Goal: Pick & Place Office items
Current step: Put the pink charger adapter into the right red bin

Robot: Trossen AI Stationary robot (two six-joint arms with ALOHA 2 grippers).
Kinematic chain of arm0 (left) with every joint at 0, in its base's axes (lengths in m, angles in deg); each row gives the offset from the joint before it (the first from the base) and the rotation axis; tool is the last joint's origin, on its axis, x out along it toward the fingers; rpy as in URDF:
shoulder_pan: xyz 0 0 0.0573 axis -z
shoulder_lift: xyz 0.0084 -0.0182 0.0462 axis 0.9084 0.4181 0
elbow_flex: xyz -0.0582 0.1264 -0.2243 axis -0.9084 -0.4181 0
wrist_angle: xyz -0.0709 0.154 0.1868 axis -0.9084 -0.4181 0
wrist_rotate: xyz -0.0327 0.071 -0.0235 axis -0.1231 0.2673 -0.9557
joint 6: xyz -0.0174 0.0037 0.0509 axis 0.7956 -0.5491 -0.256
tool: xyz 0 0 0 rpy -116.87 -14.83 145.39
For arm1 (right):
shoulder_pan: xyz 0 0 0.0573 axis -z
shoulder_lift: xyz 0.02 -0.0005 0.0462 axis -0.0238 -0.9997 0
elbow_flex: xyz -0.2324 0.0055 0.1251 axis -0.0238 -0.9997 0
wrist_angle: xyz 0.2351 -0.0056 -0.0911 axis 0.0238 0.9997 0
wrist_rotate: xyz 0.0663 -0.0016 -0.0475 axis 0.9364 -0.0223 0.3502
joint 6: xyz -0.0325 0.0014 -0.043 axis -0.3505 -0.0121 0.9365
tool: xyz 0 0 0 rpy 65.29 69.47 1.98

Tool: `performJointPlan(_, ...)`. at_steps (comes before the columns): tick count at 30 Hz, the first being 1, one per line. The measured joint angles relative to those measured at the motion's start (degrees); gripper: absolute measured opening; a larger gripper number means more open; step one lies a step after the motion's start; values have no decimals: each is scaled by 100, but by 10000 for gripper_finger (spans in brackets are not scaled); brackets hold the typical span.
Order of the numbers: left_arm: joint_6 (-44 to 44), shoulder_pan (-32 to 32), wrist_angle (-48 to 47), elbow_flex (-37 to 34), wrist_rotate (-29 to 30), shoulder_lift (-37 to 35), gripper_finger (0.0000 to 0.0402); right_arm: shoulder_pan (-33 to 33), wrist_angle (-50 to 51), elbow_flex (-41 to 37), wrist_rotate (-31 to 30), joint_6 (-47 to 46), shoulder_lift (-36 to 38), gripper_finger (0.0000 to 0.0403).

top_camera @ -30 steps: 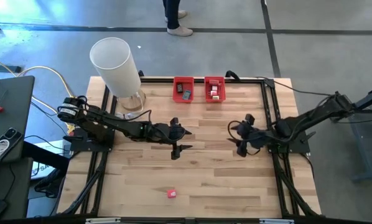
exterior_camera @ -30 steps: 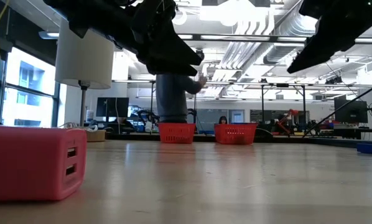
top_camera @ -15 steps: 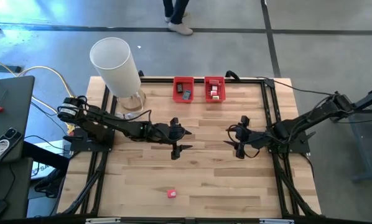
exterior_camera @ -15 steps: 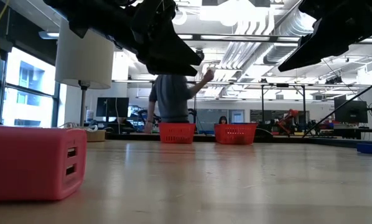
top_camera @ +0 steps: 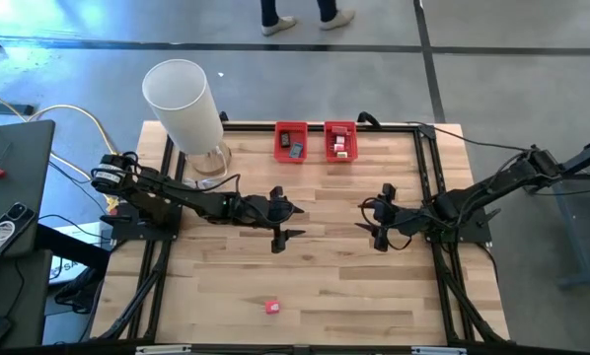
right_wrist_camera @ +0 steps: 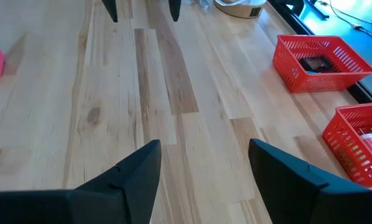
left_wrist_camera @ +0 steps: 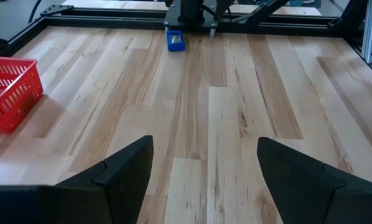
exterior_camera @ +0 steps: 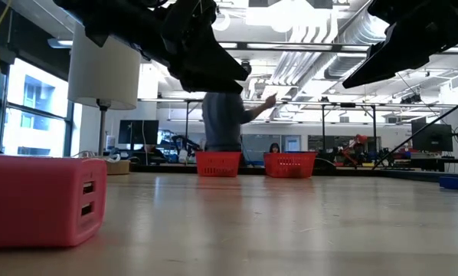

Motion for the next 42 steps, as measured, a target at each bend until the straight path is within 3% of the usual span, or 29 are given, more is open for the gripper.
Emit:
performJointPlan(3,15,-2,-13,0,-33,0,281,0,0,0,0,3,0,231)
performJointPlan(14,13,92,-708,0,-1141,0,281,0,11,0,4,-34,-66,231)
performJointPlan(23,-9,229,-1425,0,-1401,0,281,2,-78,-7,1,4,-350,231)
performJointPlan(34,318,232,-1949,-2,-3057,0,281,0,-388,-4,31,243,-631,231)
performJointPlan(42,603,651,-2014,-41,-3079,0,281,-24,-581,0,696,106,-703,231)
